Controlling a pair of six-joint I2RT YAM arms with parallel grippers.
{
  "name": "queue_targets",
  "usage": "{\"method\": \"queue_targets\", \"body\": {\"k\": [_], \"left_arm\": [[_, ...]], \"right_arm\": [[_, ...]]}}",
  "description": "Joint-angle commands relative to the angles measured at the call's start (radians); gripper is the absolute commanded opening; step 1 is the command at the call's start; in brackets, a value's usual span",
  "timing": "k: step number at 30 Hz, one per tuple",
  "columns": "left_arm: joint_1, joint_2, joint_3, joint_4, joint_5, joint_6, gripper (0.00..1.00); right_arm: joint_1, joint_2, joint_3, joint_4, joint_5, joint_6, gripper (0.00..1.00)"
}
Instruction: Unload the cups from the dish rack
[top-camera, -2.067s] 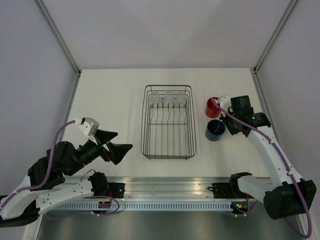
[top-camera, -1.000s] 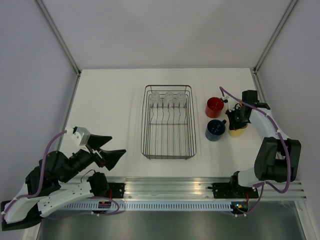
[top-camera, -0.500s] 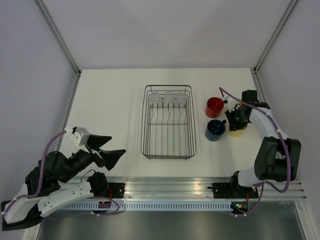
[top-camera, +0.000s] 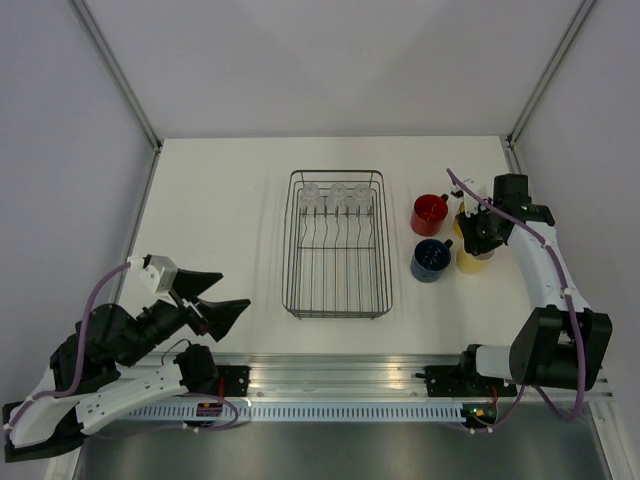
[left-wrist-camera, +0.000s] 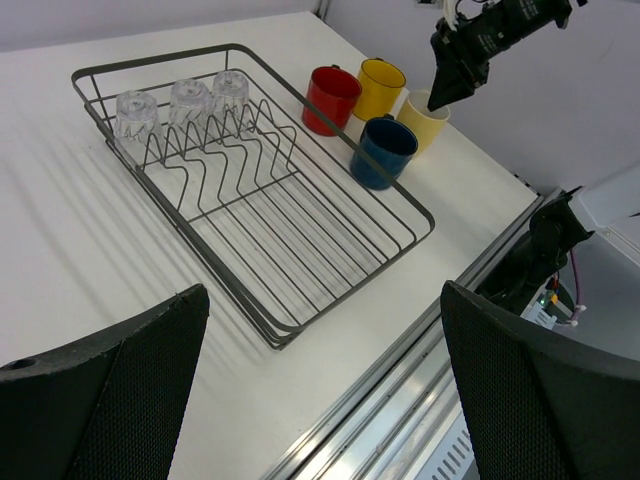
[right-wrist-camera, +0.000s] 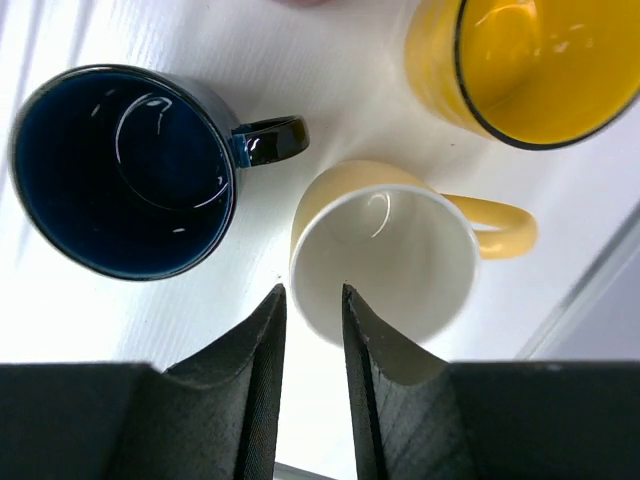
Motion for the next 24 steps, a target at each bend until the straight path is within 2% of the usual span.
{"method": "queue_targets", "body": {"k": [1,4,6,7,8,9,12,16,18,20,22,23,24], "left_arm": [[0.003,0.026,0.003,0.02,-0.026,0.025,1.0],[0.002,0.069,0.012,0.02,-0.069,-0.001,1.0],[0.002,0.098,0.024,0.02,-0.107,-0.017,1.0],[0.002,0.13,0.029,0.019,-0.118,-0.021,1.0],[0.003,0.15,0.046,0.012,-0.141,-0.024,1.0],[0.005,0.165,0.053,0.008,-0.155,-0.033,1.0],[0.008,0.224,0.081,-0.011,-0.219,-0.047,1.0],[0.035,0.291,0.095,-0.027,-0.261,-0.059,1.0],[0.072,0.331,0.098,-0.029,-0.25,-0.057,1.0],[0.17,0.354,0.096,-0.017,-0.21,-0.057,1.0],[0.299,0.362,0.08,0.008,-0.154,-0.054,1.0],[0.343,0.365,0.072,0.034,-0.091,-0.047,1.0],[0.42,0.37,0.066,0.041,-0.065,-0.044,1.0]], "right_arm": [[-0.002,-0.103,0.055,-0.031,-0.012,0.019,0.34],[0.0,-0.194,0.09,-0.016,-0.074,0.063,0.34],[0.003,-0.232,0.113,0.038,-0.167,0.117,0.42],[0.006,-0.26,0.118,0.065,-0.201,0.187,0.67],[0.011,-0.272,0.115,0.12,-0.235,0.225,0.74],[0.012,-0.284,0.112,0.144,-0.304,0.25,0.97],[0.014,-0.323,0.107,0.242,-0.273,0.419,0.98],[0.015,-0.36,0.139,0.28,-0.04,0.687,0.98],[0.015,-0.39,0.135,0.341,-0.016,0.799,0.98],[0.015,-0.43,0.097,0.499,-0.038,0.905,0.98],[0.017,-0.504,0.025,0.579,-0.085,0.967,0.98],[0.015,-0.53,-0.02,0.704,-0.178,1.029,0.98],[0.015,-0.553,-0.055,0.767,-0.209,1.054,0.98]]}}
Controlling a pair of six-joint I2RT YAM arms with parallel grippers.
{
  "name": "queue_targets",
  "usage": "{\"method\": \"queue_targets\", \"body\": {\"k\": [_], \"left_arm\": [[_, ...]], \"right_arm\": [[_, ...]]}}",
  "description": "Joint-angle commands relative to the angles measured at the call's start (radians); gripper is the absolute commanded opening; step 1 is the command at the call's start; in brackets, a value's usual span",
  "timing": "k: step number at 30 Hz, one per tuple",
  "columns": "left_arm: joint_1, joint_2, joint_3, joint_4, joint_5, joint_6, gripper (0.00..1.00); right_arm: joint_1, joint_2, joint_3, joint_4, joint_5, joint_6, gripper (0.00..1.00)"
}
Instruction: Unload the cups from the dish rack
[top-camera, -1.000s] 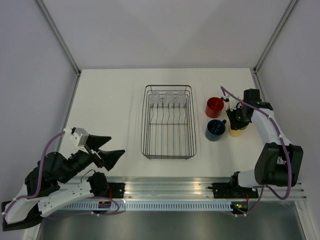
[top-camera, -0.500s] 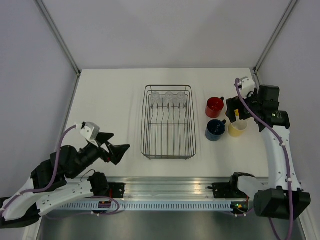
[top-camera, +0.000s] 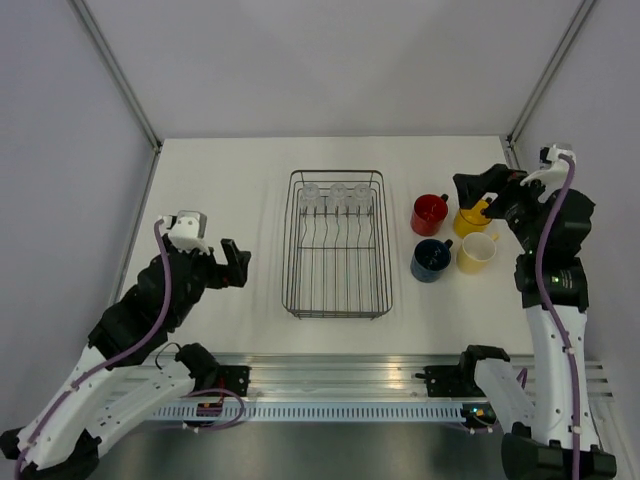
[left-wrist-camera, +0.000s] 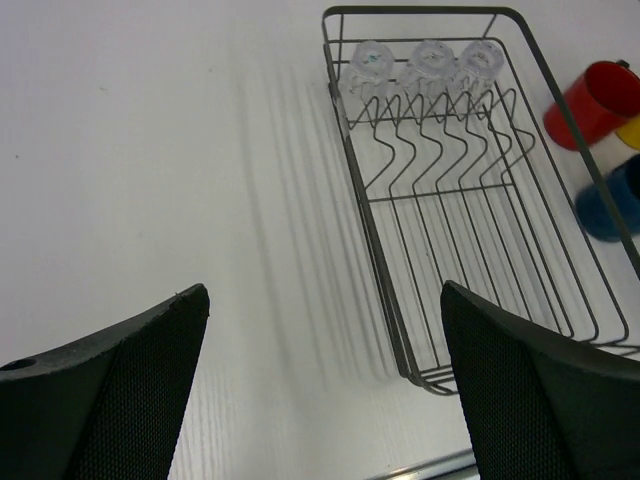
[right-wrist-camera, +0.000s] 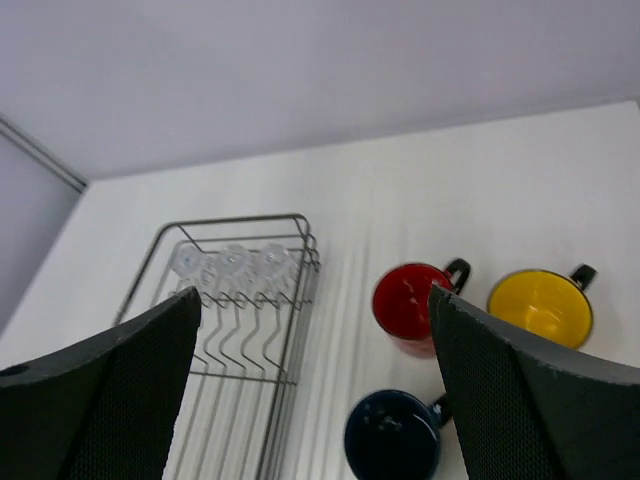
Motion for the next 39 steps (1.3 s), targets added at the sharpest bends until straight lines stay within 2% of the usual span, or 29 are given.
{"method": "queue_targets", "body": {"k": [1,3,5,7,8,10,14,17,19,26,34,39], "left_arm": [[0.16,0.01,-0.006,0.057,0.134,-0.013,1.0],[0.234,0.017,-0.01,0.059,0.144,-0.009,1.0],[0.268,0.013,-0.021,0.06,0.126,-0.006,1.0],[0.311,-0.007,-0.039,0.06,0.095,-0.001,1.0],[0.322,-0.013,-0.044,0.06,0.087,0.0,1.0],[0.345,-0.035,-0.055,0.062,0.076,0.002,1.0],[0.353,-0.058,-0.062,0.06,0.063,0.006,1.0],[0.354,-0.064,-0.065,0.059,0.059,0.008,1.0],[0.354,-0.063,-0.067,0.06,0.061,0.01,1.0],[0.354,-0.05,-0.069,0.059,0.078,0.011,1.0],[0.356,-0.043,-0.07,0.06,0.108,0.014,1.0],[0.356,-0.043,-0.072,0.06,0.118,0.016,1.0]], "right_arm": [[0.002,-0.058,-0.054,0.288,-0.113,0.223,0.98],[0.003,0.053,0.021,0.146,-0.173,0.212,0.98],[0.017,0.103,0.076,0.072,-0.135,0.208,0.98],[0.094,0.165,0.131,0.023,0.016,0.17,0.98],[0.184,0.191,0.156,-0.034,0.084,0.157,0.98],[0.277,0.283,0.222,-0.083,0.277,0.125,0.98],[0.492,0.442,0.302,-0.137,0.494,0.094,0.97],[0.578,0.608,0.388,-0.183,0.641,0.088,0.96],[0.605,0.677,0.464,-0.223,0.681,0.09,0.95],[0.635,0.974,0.658,-0.286,0.68,0.057,0.93],[0.635,1.148,0.774,-0.303,0.66,0.041,0.88],[0.637,1.22,0.834,-0.32,0.649,0.037,0.82]]}}
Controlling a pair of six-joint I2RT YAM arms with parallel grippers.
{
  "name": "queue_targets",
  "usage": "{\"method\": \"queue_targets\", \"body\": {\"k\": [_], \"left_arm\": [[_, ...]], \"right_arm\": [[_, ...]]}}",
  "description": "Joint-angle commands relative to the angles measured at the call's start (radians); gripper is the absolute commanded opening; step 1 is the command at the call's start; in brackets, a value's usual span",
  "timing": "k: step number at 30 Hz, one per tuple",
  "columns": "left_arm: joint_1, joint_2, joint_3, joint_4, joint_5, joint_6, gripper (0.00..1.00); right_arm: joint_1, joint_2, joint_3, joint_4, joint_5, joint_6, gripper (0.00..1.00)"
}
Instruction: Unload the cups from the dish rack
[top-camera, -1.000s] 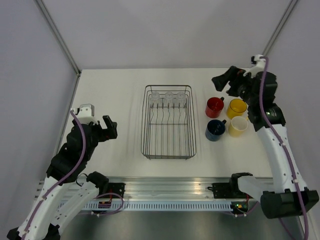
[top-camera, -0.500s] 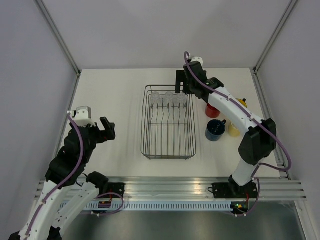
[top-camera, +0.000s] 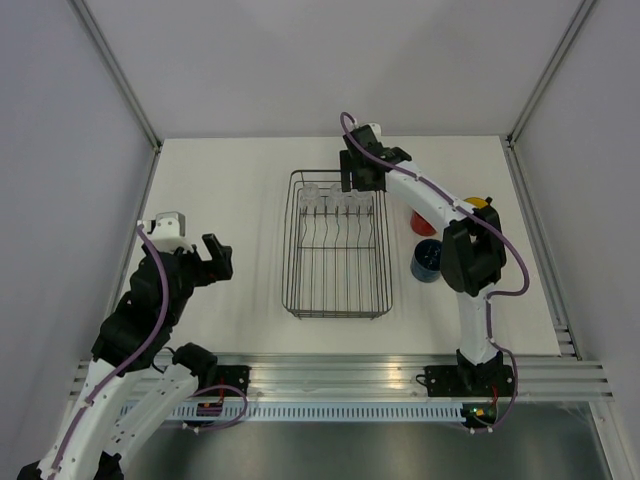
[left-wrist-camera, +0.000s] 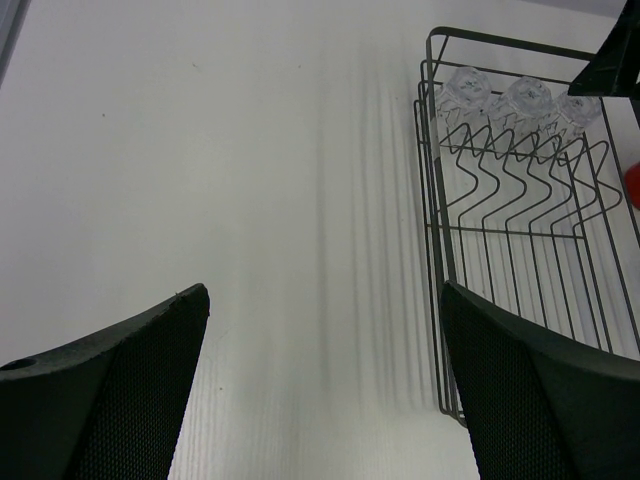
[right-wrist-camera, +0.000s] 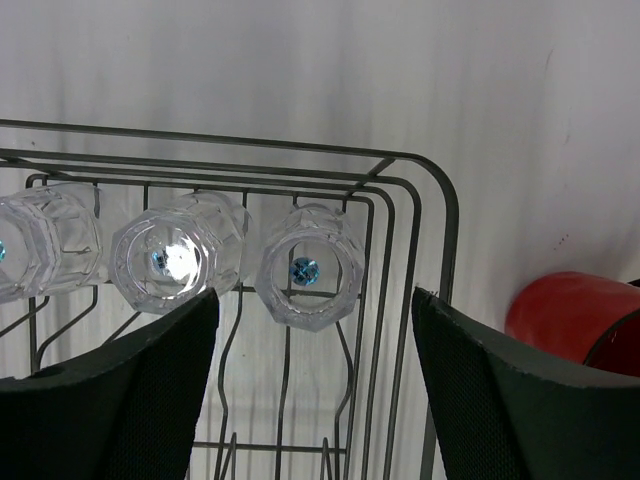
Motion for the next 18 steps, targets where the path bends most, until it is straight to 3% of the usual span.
{"method": "queue_targets", "body": {"k": [1,18], "left_arm": [[0.007,0.006,-0.006,0.04,0.025,0.016,1.0],[0.007,-0.002,-0.006,0.04,0.04,0.019,1.0]], "right_arm": [[0.001,0.028,0.073,-0.014,0.026,-0.012,0.82],[-0.007,0.134,0.063,0.009,0.026,0.01,0.66]]}}
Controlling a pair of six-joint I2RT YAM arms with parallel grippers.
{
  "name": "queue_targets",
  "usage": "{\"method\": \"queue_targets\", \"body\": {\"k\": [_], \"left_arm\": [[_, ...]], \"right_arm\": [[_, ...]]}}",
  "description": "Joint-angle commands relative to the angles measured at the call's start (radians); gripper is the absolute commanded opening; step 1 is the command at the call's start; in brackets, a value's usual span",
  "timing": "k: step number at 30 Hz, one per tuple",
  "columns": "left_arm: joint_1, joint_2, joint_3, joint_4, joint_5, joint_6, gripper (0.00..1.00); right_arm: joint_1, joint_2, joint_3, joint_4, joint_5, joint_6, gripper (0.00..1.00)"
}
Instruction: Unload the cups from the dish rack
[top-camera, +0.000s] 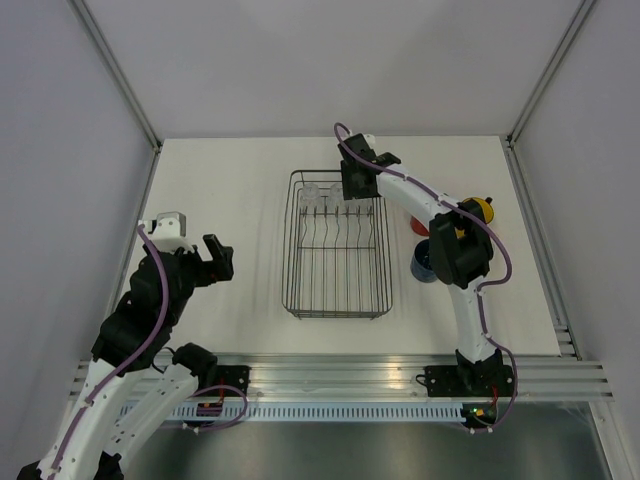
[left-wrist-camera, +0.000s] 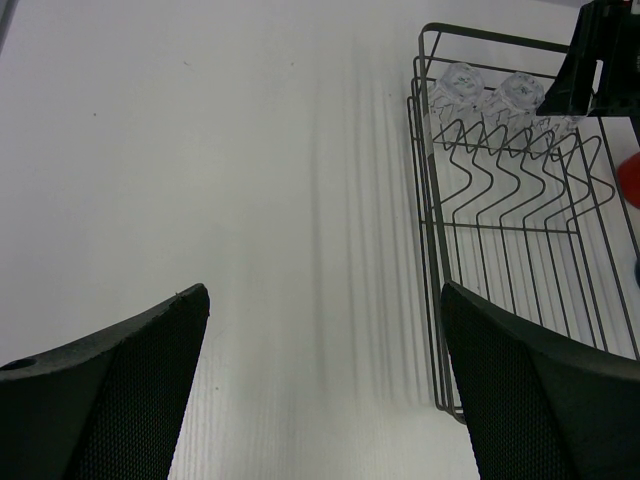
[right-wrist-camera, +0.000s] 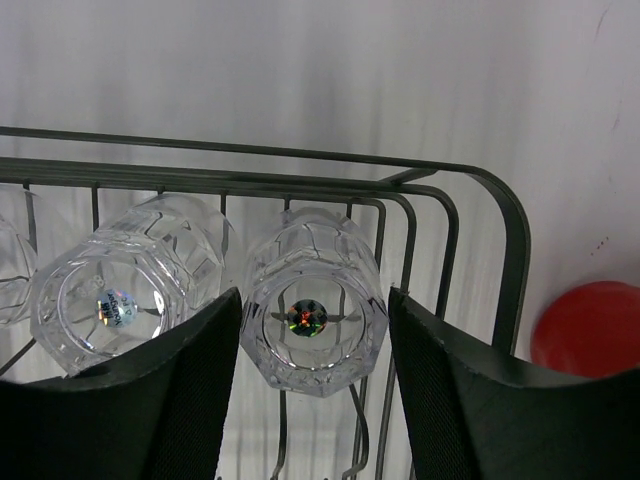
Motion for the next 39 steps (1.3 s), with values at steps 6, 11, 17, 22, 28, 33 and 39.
{"method": "queue_targets", "body": {"k": [6,11,17,22,28,33,39], "left_arm": [[0.007,-0.006,-0.007,0.04,0.022,0.018,1.0],[0.007,-0.006,-0.007,0.04,0.025,0.018,1.0],[0.007,-0.003,-0.007,0.042,0.035,0.021,1.0],[0.007,-0.003,-0.007,0.043,0.042,0.021,1.0],[0.007,-0.001,-0.007,0.043,0.043,0.02,1.0],[0.007,0.005,-0.007,0.045,0.048,0.02,1.0],[0.007,0.007,-0.004,0.054,0.1,-0.005,1.0]], "right_arm": [[-0.007,0.028,0.023,0.025,0.02,0.009,0.63],[-0.011,0.022,0.012,0.028,0.021,0.001,0.52],[-0.011,-0.022,0.004,0.025,0.026,-0.004,0.42],[-0.01,-0.068,0.0,0.022,0.012,-0.011,0.34],[-0.008,-0.113,-0.008,0.021,0.001,-0.024,0.31],[-0.005,-0.148,0.009,-0.007,-0.008,-0.031,0.3],[0.006,-0.264,0.0,-0.013,-0.071,-0.039,0.28]]}}
